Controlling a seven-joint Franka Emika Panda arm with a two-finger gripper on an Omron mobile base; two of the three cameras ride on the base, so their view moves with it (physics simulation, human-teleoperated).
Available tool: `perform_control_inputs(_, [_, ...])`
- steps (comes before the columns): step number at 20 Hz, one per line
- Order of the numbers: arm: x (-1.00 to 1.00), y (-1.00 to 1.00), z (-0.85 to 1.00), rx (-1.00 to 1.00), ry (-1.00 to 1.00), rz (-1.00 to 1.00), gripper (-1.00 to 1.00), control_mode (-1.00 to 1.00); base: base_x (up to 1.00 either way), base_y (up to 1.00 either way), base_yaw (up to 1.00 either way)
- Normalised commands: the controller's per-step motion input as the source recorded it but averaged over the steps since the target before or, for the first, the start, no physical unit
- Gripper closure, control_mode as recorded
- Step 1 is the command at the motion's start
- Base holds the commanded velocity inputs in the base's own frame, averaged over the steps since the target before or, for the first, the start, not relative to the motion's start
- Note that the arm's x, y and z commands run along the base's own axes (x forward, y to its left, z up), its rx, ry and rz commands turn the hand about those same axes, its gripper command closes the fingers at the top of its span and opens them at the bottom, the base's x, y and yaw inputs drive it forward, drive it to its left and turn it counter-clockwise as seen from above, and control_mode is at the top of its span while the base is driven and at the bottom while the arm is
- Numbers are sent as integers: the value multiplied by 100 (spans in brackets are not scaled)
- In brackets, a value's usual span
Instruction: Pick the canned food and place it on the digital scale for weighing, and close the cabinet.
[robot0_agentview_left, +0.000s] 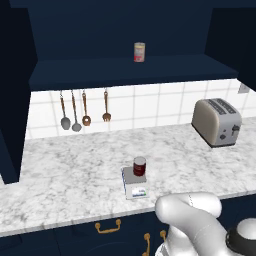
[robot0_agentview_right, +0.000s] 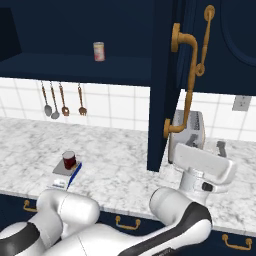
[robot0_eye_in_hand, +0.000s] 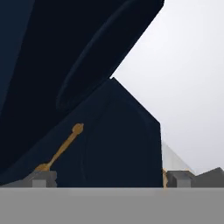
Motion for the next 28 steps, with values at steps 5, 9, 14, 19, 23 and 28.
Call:
perform_control_inputs(5, [-19, 5, 69, 0, -33, 2, -100, -100, 0, 0, 0])
perform_control_inputs(9, [-40, 86, 29, -7, -47, 16, -100, -100, 0, 0, 0])
perform_control_inputs(14, [-3, 95, 70, -16, -67, 22, -100, -100, 0, 0, 0])
perform_control_inputs(19, [0, 88, 74, -15, -64, 22, -100, -100, 0, 0, 0])
perform_control_inputs(23, [0, 90, 90, -19, -37, 14, -100, -100, 0, 0, 0])
perform_control_inputs(28, [11, 79, 100, -16, -55, 13, -100, -100, 0, 0, 0])
